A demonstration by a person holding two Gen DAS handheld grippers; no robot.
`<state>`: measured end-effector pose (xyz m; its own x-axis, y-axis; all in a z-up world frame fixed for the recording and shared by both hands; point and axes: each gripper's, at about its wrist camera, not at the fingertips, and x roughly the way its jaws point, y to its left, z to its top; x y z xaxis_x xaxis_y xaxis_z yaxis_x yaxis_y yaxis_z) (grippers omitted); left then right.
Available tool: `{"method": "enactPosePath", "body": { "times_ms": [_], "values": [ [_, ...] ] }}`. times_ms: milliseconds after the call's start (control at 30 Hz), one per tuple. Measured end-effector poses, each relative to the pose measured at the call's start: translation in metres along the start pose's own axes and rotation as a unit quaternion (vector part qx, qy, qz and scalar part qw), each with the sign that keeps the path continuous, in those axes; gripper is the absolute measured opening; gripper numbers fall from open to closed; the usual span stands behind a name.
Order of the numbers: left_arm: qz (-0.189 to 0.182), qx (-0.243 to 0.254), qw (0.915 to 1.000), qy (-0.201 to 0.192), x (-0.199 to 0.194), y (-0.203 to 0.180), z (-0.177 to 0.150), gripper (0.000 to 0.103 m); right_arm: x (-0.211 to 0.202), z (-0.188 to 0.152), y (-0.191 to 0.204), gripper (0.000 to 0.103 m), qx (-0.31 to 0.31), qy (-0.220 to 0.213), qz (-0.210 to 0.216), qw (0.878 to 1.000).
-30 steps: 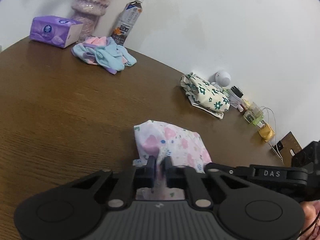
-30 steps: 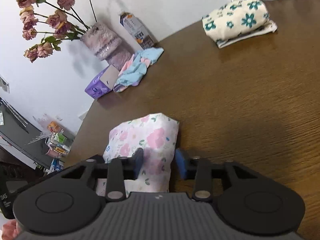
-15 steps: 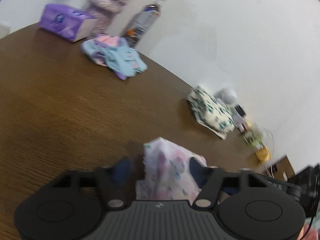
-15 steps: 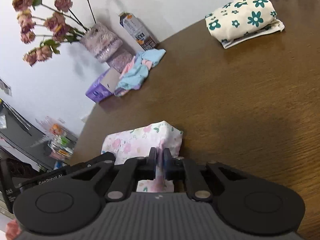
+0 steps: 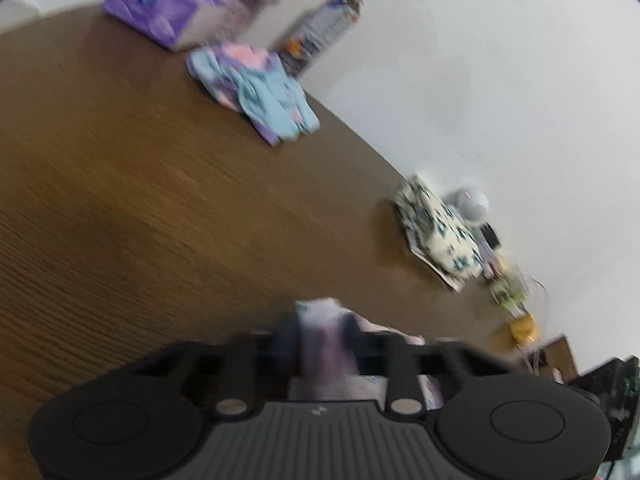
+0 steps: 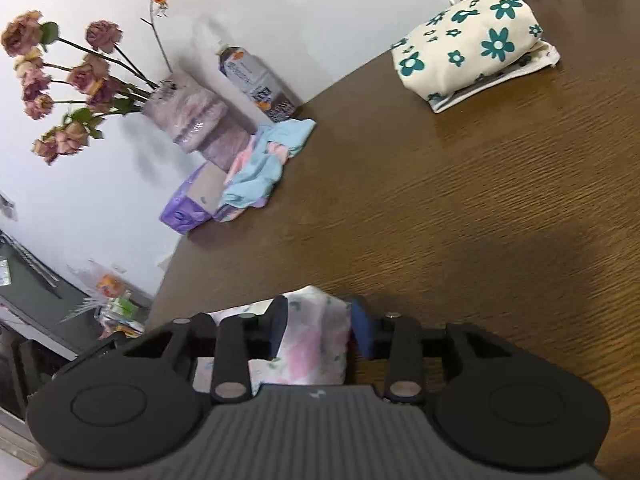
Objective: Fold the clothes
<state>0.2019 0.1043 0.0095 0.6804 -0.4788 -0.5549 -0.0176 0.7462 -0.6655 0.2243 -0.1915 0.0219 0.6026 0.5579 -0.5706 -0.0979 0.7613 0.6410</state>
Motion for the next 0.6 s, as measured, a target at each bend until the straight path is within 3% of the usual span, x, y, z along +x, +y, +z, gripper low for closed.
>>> {"method": "enactPosePath", "body": {
  "times_ms": [33,67,100,133,167,200,233,300,333,367,433,467,500,533,600],
  "values": [
    [0.002,0.002,1.0,-0.005,-0.001,0.0,0.0,0.019,0.002,-0.001,0.0,0.019,0.0,0.003,0.0,1.0],
    [0.004,0.002,0.9999,-0.01,-0.003,-0.001,0.0,0.034,0.004,-0.001,0.001,0.011,-0.001,0.006,0.003,1.0],
    [0.008,-0.002,0.9998,-0.016,-0.004,0.0,0.001,0.047,0.005,-0.002,0.001,0.011,-0.002,0.009,0.005,1.0],
    [0.007,-0.006,0.9997,-0.024,-0.005,0.002,0.001,0.052,0.005,-0.002,0.002,0.012,-0.004,0.008,0.008,1.0],
    [0.01,-0.003,0.9996,-0.026,-0.005,0.002,0.002,0.041,0.004,-0.002,0.004,0.016,-0.005,0.003,0.008,1.0],
    [0.011,0.003,0.9997,-0.021,-0.003,0.001,0.001,0.035,0.003,-0.001,0.004,0.027,-0.004,-0.002,0.008,1.0],
    [0.004,0.002,0.9999,-0.016,-0.002,0.002,0.001,0.032,0.004,-0.001,0.004,0.03,-0.003,-0.005,0.005,1.0],
    [0.002,-0.012,0.9998,-0.017,-0.006,0.003,0.0,0.046,0.006,-0.001,0.004,0.011,-0.005,-0.001,-0.002,1.0],
    [-0.004,-0.014,0.9996,-0.024,-0.012,0.003,-0.002,0.057,0.007,-0.002,0.004,0.011,-0.002,0.003,0.002,1.0],
    [-0.008,-0.014,0.9994,-0.03,-0.018,0.003,-0.004,0.057,0.007,-0.003,0.003,0.013,0.001,0.004,0.007,1.0],
    [-0.013,-0.001,0.9995,-0.027,-0.031,0.0,-0.009,0.057,-0.003,-0.006,0.003,0.03,0.007,-0.003,0.012,1.0],
    [-0.013,0.006,0.9996,-0.023,-0.037,-0.002,-0.013,0.057,-0.011,-0.008,0.004,0.044,0.008,-0.009,0.014,1.0],
    [-0.006,0.012,0.9998,-0.014,-0.041,-0.005,-0.018,0.056,-0.019,-0.011,0.006,0.044,0.005,-0.012,0.015,1.0],
    [-0.001,0.014,0.9999,-0.006,-0.044,-0.006,-0.022,0.055,-0.026,-0.015,0.008,0.044,-0.003,-0.011,0.012,1.0],
    [-0.005,0.006,0.9999,0.01,-0.043,-0.005,-0.027,0.036,-0.036,-0.025,0.014,0.043,-0.015,-0.004,0.008,1.0]
  ]
}}
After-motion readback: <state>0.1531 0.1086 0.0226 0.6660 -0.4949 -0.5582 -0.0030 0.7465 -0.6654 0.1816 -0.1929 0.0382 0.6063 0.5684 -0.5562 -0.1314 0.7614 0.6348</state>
